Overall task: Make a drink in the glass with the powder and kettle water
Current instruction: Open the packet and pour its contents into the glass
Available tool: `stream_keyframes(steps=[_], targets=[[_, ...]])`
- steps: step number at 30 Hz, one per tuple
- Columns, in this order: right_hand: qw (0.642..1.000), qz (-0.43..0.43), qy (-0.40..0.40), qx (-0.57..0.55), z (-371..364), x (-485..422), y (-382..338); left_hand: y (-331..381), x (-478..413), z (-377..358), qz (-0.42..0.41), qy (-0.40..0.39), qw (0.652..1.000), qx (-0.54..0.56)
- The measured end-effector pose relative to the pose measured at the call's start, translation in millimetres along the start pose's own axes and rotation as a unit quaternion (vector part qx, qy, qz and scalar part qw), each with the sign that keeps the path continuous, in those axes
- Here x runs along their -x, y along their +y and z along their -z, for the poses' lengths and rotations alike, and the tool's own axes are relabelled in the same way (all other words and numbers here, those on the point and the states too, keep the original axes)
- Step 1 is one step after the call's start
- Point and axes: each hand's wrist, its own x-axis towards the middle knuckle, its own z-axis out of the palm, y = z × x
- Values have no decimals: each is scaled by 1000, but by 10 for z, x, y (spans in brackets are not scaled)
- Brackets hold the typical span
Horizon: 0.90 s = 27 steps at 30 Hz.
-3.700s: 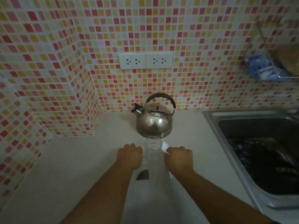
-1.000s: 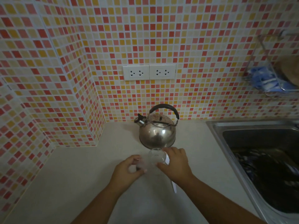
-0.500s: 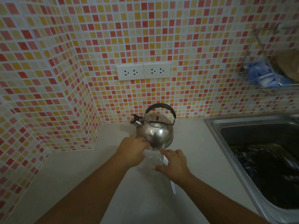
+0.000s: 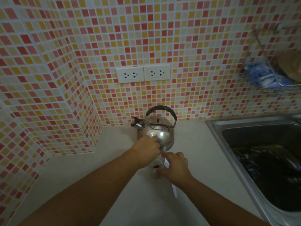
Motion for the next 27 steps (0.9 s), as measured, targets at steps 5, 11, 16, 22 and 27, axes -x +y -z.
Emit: stream_keyframes(steps=[5, 11, 16, 22, 27], targets=[[1000, -7, -7, -1, 18, -5, -20, 0, 9, -5, 6, 2, 1000, 12], [1000, -8, -1, -17, -6, -9, -1, 2, 26, 29, 3, 6, 999, 36], [1000, -4, 3, -25, -18, -11, 12, 6, 70, 114, 34, -21, 992, 120], [1000, 4, 7, -14, -25, -11, 20, 12, 115, 108, 77, -22, 971, 227], [999, 9, 3, -32, -12, 7, 13, -41, 164, -151, 106, 20, 961, 256]])
